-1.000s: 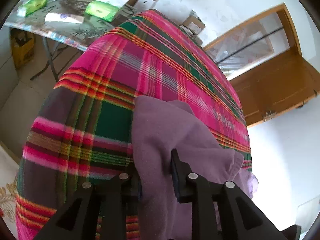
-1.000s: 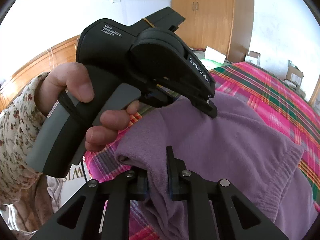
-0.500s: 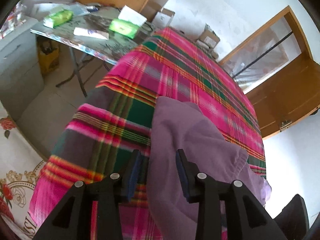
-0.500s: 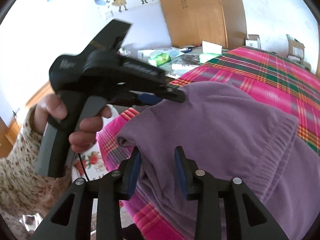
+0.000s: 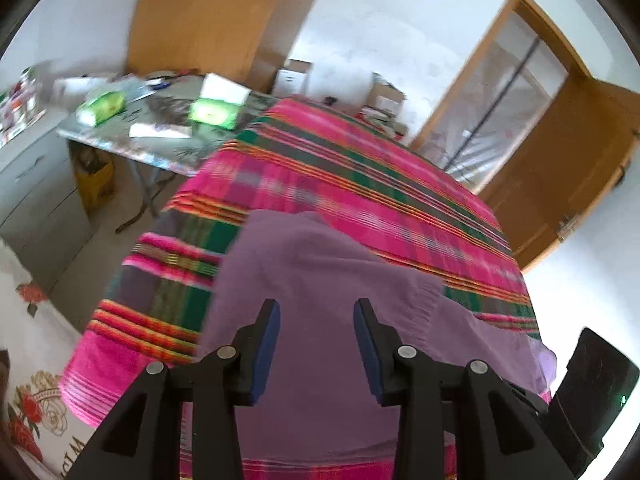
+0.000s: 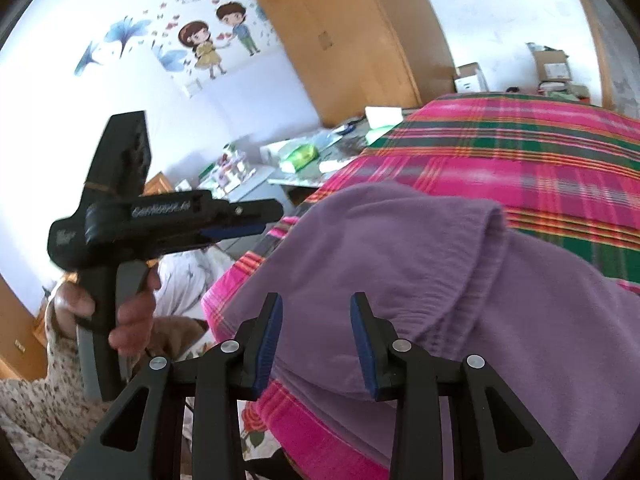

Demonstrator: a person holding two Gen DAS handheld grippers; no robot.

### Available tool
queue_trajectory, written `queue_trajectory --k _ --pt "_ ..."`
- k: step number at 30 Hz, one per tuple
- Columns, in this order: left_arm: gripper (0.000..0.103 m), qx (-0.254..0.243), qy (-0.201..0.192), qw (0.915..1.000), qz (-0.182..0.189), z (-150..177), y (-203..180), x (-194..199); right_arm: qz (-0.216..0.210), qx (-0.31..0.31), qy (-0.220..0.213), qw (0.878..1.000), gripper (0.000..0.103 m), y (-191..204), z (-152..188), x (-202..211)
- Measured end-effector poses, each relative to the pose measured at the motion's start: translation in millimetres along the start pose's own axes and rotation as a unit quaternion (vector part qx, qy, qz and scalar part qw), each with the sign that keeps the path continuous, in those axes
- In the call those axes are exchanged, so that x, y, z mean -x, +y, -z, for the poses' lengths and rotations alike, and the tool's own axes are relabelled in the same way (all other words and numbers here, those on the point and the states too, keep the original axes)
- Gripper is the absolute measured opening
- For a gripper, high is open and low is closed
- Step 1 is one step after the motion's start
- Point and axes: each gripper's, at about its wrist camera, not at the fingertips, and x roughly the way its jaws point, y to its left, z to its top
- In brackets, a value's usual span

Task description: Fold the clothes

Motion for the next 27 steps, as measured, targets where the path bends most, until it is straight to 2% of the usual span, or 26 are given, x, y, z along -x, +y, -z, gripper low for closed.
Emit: queue_trajectory --k 6,11,15,19,21,27 --pt "0.039 -0.052 0.007 0.9984 0.019 9.5 -41.5 -7.5 -0.008 -0.033 -0.025 0.999 0.037 -13.4 9.0 34.1" --pt "0.039 -0.061 0.037 0.9968 0.037 20.4 -61.4 -32.1 0.002 -0.056 -0.051 0.997 0.037 -29.1 16.4 66.0" --pt "0.039 -0.082 0.049 0.9940 0.054 27.8 -78.7 -49.6 0.031 -0.060 -0.078 0.995 0.037 -42.4 18.5 89.5" --pt "0.039 -0.126 0.020 0.9905 0.051 32.7 -101.2 -52.6 0.083 -0.083 -0.109 0.987 0.037 -59.2 21.7 107.3" --pt "0.039 -0.148 0.012 0.9876 0.051 36.3 -112.0 -53.1 0.094 -0.092 -0.117 0.984 0.037 -68.7 24.2 114.9" --pt "0.039 -0.168 0.038 0.9826 0.069 43.8 -132.2 -70.5 0.110 -0.120 -0.122 0.979 0.037 -93.6 35.1 132.0"
